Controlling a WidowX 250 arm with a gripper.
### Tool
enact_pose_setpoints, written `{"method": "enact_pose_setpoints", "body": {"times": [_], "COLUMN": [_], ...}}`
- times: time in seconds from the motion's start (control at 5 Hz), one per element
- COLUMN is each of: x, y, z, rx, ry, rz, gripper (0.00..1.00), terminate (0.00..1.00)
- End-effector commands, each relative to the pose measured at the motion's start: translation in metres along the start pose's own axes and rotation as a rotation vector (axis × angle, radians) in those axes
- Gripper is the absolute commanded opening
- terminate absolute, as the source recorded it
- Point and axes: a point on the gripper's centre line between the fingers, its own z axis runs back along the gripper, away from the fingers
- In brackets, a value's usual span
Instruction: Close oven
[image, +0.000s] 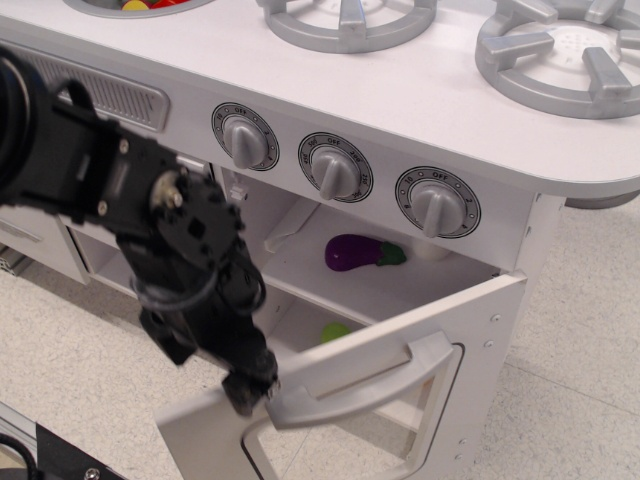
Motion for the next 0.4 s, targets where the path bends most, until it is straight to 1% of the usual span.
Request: {"method": "enact_pose_setpoints", "body": {"times": [0.0,0.2], "x": [0.019,0.008], "y": [0.024,0.013], "z": [0.039,0.049], "rx": [0.044,-0.001], "ry": [-0.073,-0.027], "rz": [0.132,0.141], "gripper": [1.00,1.00], "terminate": [0.00,0.00]}}
